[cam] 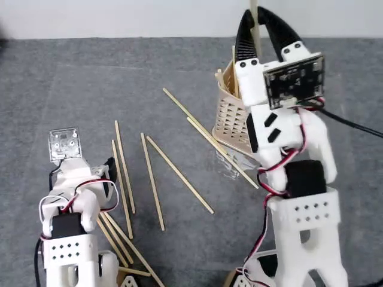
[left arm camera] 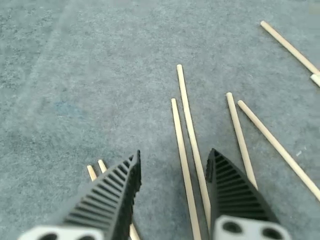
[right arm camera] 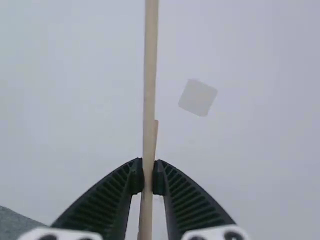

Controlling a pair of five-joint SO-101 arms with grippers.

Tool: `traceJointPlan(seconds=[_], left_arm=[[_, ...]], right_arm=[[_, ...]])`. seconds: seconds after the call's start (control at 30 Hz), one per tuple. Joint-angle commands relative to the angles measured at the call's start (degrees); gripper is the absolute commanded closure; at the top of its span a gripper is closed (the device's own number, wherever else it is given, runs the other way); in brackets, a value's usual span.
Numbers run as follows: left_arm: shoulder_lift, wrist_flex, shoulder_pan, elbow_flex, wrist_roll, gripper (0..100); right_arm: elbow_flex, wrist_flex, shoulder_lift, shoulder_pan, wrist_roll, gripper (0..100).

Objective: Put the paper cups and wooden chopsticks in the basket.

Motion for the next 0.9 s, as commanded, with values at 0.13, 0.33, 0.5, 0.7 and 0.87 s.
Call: traceJointPlan(seconds=[0.13,0.33,0.5,0.7,0.87], left_arm=[[-0.7,-1.23,0.53,-0.48,0.26,79],[-0.7,-1.23,0.53,-0.4,0.26,79],[-0.7,-1.23,0.53,-0.4,0.26,79],[-0.7,-1.23,0.53,-0.4,0.26,79],[-0.7,-1.23,0.53,-0.4,0.26,79]], right_arm=[[6.51,-11.65,2.15,1.71,-0.44,99.0],[16.0,-15.96,5.14,2.24,-7.03,98.8],[20.66,-15.52,5.41,3.03,-13.98,91.5],[23.03,-15.52,3.47,2.77,-14.59,82.7],[22.77,-7.78,-5.05,1.98,-14.59,82.7]])
